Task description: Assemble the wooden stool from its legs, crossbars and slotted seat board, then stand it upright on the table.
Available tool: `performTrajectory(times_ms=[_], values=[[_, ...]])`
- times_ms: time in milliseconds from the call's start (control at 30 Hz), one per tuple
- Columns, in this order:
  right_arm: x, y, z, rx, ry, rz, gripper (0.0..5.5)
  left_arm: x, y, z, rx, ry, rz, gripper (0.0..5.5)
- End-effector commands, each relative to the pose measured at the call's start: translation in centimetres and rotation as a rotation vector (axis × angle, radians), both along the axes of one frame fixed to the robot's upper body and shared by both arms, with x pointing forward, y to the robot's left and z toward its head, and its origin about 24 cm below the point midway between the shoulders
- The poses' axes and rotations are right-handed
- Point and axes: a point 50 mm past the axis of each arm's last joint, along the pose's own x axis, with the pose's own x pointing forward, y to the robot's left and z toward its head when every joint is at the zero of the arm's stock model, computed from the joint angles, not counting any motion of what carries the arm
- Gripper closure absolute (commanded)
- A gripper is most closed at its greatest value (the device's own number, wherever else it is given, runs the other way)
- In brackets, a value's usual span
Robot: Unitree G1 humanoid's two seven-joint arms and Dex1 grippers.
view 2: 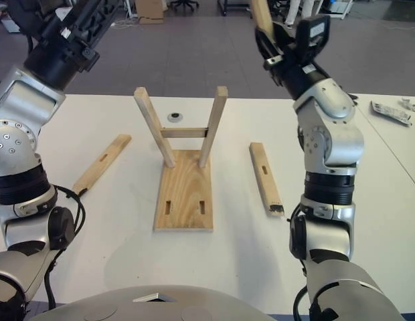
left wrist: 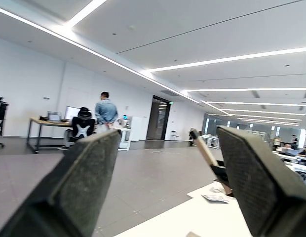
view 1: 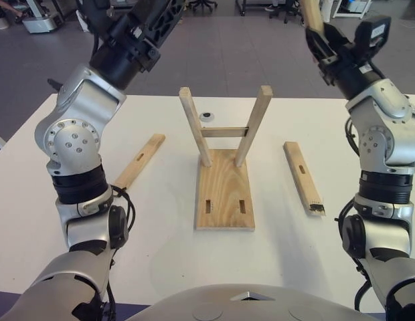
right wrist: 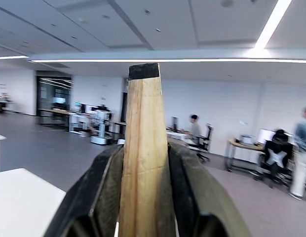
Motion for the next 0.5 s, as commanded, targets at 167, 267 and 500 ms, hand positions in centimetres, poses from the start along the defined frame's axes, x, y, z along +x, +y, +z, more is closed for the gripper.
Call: performTrajectory(times_ms=[167,267,500], values=[[-0.3,0.5,0.6,-0.005,-0.006,0.022,4.19,-0.2,-0.5,0.5,0.008,0.011,-0.018,1.96],[-0.3,0.5,0.6,-0.005,-0.005,0.022,4.19,-0.2,-0.5,0.5,0.007,0.012,-0.018,1.96],[-2.0,5.3,1.2,-0.058,-0.105,0.271,4.19,0.2,-4.3,0.1,-0.047,0.05,-0.174,1.96]])
